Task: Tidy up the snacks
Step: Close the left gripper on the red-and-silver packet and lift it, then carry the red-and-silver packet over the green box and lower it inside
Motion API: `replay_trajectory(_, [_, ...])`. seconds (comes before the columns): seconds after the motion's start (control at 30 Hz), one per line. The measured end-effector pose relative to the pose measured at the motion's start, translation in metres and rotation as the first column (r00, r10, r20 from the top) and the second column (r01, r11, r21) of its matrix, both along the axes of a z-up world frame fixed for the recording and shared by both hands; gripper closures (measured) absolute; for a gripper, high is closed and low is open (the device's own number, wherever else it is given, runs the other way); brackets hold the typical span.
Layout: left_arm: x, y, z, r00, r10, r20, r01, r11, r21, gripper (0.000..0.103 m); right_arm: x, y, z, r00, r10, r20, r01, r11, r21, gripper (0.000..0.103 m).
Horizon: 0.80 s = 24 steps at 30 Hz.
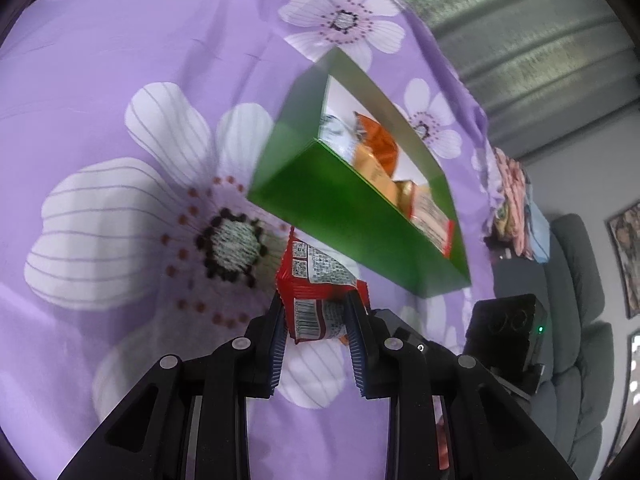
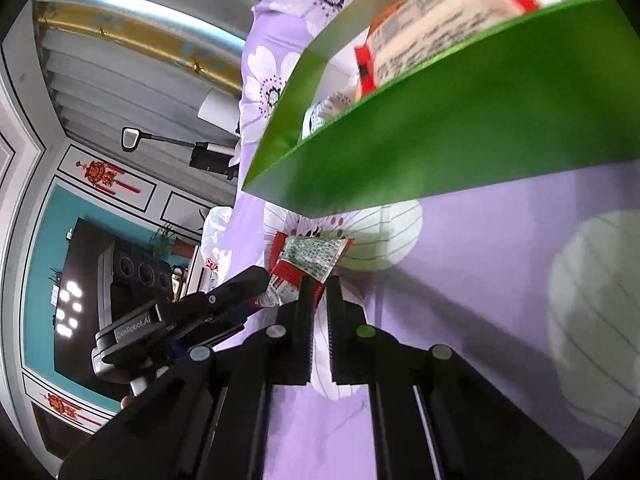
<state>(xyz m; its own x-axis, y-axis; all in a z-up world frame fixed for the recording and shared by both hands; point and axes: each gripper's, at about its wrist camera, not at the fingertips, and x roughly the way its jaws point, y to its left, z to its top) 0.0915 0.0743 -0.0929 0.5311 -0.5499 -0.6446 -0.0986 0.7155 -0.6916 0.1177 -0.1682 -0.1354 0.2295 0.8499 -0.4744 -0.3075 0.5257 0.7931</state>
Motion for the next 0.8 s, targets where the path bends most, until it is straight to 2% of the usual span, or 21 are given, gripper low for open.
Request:
replay_trajectory(0.5, [-0.017, -0.037, 0.052, 0.994, -0.055, 0.094, 0.051, 0.997, 0.053, 0.075, -0.016, -0.026, 0.038, 0.995, -0.033, 0.090, 0.029, 0.998, 0.049, 0.096])
replay_trajectory(0.8, [-0.011, -0.060, 0.083, 0.985, -0.087, 0.151, 0.075, 0.994, 0.084, 0.075, -0.018, -0.046, 0.060, 0.988, -0.063, 0.139, 0.050, 0.994, 0.093, 0.096])
